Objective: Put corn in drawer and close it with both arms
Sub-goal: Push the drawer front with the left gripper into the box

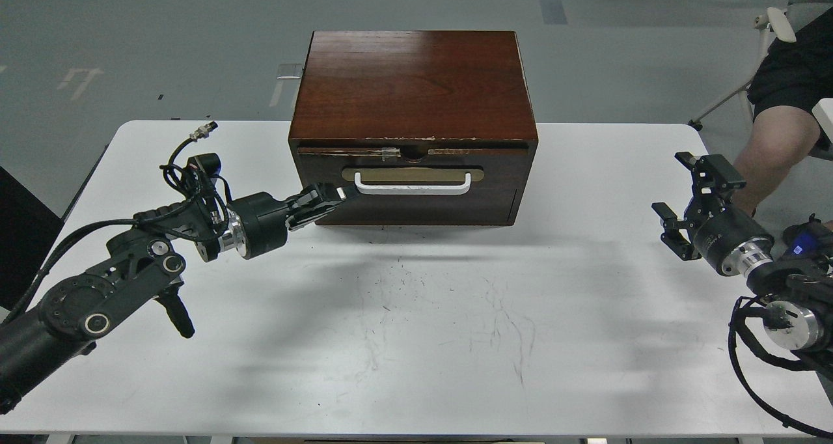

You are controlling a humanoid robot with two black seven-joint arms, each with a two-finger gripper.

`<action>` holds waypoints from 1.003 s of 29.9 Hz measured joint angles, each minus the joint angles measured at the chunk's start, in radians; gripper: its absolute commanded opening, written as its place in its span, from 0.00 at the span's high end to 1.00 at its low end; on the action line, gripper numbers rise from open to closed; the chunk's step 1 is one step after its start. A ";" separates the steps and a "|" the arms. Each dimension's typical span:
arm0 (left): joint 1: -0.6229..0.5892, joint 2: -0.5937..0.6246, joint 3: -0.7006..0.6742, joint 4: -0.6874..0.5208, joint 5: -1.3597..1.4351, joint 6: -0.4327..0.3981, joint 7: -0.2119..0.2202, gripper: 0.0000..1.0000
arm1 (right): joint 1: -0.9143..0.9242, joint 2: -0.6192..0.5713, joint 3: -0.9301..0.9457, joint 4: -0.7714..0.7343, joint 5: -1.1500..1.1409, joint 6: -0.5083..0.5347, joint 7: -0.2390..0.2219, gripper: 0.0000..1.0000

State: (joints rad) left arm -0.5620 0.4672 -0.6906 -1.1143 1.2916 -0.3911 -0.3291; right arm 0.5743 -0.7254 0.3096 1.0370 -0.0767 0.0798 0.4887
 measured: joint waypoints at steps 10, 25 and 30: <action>-0.003 -0.007 0.000 0.018 0.000 0.010 -0.001 1.00 | -0.001 0.000 0.000 -0.006 0.000 0.000 0.000 0.00; -0.017 -0.005 0.008 0.032 -0.038 0.013 0.002 1.00 | -0.007 0.000 0.000 -0.007 0.000 -0.001 0.000 0.00; -0.012 0.007 0.017 0.018 -0.040 0.002 0.000 1.00 | -0.009 -0.003 0.000 -0.007 0.000 -0.001 0.000 0.00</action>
State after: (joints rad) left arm -0.5742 0.4739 -0.6738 -1.0960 1.2518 -0.3891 -0.3287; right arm 0.5655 -0.7282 0.3100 1.0299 -0.0767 0.0785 0.4887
